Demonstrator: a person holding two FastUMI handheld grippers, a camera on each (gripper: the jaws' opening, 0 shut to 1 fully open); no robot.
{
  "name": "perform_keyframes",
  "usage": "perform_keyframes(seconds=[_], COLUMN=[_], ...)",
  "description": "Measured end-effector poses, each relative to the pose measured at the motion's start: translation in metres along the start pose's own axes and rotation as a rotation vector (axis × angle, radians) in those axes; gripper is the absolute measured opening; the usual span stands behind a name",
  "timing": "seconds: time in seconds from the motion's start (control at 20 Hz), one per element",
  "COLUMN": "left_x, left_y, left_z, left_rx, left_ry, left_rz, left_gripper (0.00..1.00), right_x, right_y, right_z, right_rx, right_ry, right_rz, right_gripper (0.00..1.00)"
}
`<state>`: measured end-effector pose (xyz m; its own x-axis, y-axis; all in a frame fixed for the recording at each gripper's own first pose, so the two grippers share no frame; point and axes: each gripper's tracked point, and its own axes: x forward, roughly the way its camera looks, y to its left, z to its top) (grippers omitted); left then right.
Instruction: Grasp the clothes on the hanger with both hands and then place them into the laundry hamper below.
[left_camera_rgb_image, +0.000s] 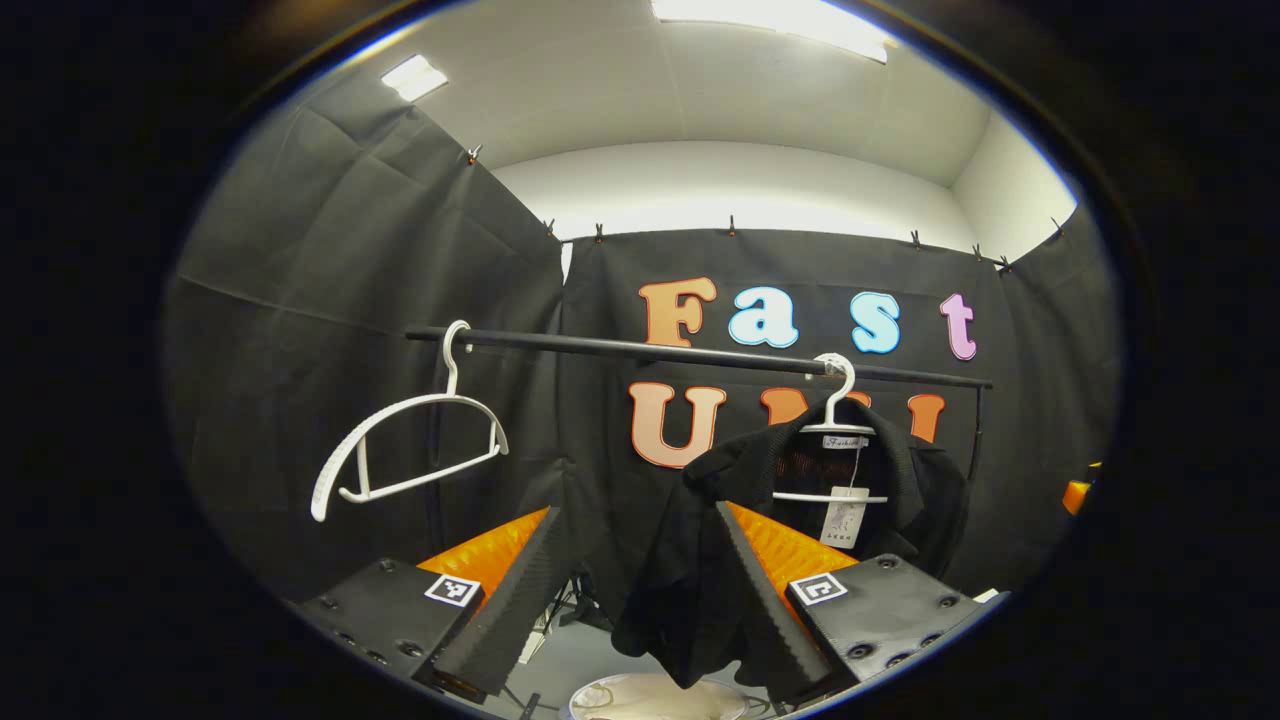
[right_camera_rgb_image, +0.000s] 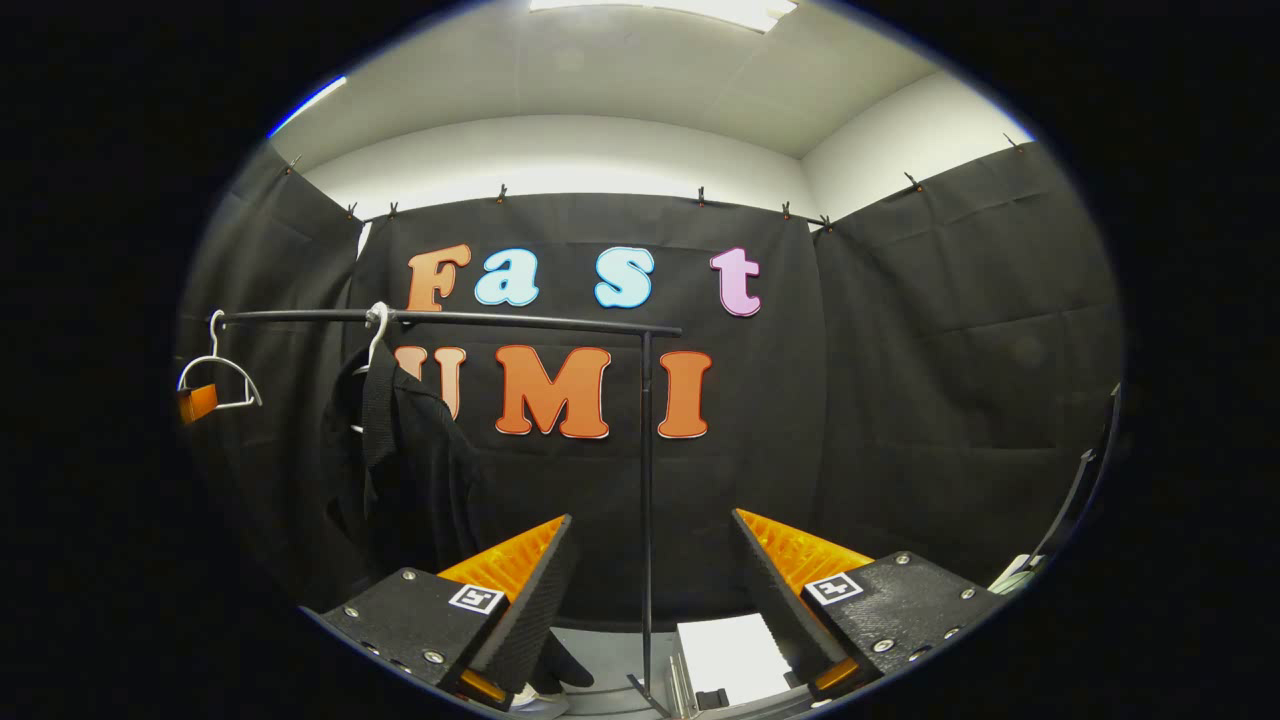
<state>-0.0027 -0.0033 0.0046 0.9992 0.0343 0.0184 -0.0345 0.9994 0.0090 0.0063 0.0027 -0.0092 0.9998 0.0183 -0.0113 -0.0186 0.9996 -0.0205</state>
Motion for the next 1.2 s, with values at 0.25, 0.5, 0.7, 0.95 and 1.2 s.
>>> perform_keyframes(seconds=[0.25, 0.5, 0.7, 0.95, 1.2], left_x=[0.013, 0.04, 0.063, 0.095, 0.114], left_y=[0.003, 0.022, 0.039, 0.059, 0.067], left_z=[-0.008, -0.018, -0.026, -0.032, -0.042], left_rx=[0.0, -0.013, -0.008, 0.005, 0.015], left_ry=[0.007, 0.028, 0.046, 0.046, 0.055], left_rz=[-0.024, -0.039, -0.059, -0.086, -0.14], left_gripper=[0.93, 0.93, 0.96, 0.96, 1.0], right_x=[0.008, 0.019, 0.027, 0.03, 0.03], right_y=[0.019, 0.058, 0.097, 0.145, 0.182], right_z=[-0.007, -0.013, -0.024, -0.037, -0.06], right_rx=[0.005, 0.014, 0.023, 0.037, 0.065], right_ry=[0.015, 0.031, 0.054, 0.071, 0.102], right_rz=[-0.011, -0.038, -0.049, -0.068, -0.099], right_gripper=[0.94, 0.94, 0.94, 0.94, 0.94])
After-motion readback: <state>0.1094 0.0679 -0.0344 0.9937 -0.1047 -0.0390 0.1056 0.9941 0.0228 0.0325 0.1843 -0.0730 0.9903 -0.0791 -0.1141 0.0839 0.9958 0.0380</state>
